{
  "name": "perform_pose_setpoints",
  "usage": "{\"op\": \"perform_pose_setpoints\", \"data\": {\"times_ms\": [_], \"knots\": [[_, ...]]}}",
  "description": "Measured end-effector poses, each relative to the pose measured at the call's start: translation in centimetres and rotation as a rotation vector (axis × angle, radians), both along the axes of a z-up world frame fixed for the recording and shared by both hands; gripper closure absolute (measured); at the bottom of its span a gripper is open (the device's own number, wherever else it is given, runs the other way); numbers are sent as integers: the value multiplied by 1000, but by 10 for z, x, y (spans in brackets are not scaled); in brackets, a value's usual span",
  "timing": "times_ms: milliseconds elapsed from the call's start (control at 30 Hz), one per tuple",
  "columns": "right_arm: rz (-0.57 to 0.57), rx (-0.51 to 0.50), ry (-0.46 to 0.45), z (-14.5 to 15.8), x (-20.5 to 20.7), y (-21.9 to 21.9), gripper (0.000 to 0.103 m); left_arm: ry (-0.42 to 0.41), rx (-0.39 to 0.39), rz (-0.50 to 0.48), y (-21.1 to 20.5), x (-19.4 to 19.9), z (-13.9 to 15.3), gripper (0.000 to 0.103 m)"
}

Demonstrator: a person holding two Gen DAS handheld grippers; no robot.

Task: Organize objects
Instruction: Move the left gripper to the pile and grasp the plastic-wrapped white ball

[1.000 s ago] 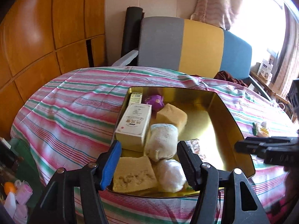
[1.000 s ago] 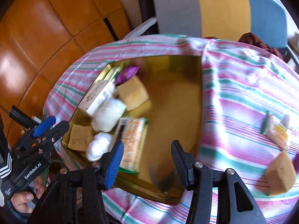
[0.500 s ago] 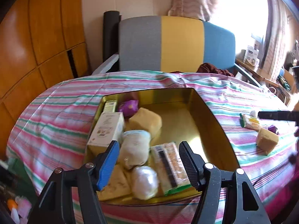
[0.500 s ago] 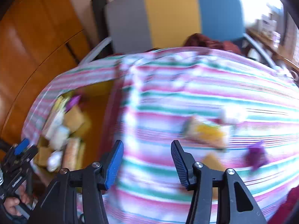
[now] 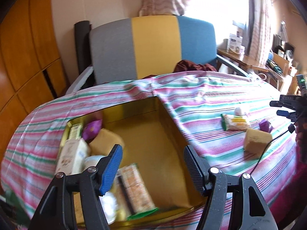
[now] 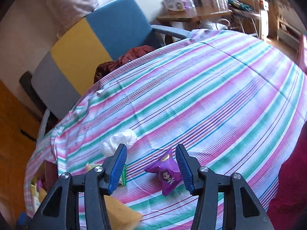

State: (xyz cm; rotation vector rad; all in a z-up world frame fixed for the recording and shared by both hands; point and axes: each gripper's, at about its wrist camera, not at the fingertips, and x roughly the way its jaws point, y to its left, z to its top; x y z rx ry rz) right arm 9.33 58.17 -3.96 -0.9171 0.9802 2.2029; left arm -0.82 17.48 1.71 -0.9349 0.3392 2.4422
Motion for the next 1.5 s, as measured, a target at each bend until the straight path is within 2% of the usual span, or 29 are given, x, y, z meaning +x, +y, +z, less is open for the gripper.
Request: {"op": "perform_pose_setpoints", "data": {"times_ms": [133, 400, 533, 767, 1067, 1200, 1333, 1367, 1400, 1433, 1500], "knots": [[-10, -59, 13, -5, 2, 4, 49, 4, -33, -76, 38, 2, -1, 36], [4, -114, 25, -13, 3, 3, 49, -17, -124, -258, 117, 4, -9, 36], [-3, -137, 36, -15, 6, 5, 49, -53, -130, -305, 148, -2, -10, 36], [-24, -203, 37, -23, 11, 12, 49, -47, -146, -401, 211, -12, -11, 36], [-24, -285, 64, -31, 14, 17, 49, -114, -188, -502, 291, -35, -44, 36], [-10, -295, 70, -32, 11, 17, 49, -135, -210, -561, 322, -40, -58, 36], [-15, -308, 75, -33, 12, 19, 49, -170, -245, -577, 347, -46, -80, 36], [-20, -312, 77, -34, 13, 20, 49, -184, -255, -574, 351, -48, -86, 38], [-25, -313, 77, -34, 14, 22, 49, -213, -264, -573, 355, -51, -93, 55], [-30, -314, 75, -35, 14, 22, 49, -250, -273, -568, 357, -54, -100, 68], [-33, -317, 75, -36, 15, 24, 49, -265, -243, -541, 354, -56, -102, 69]]}}
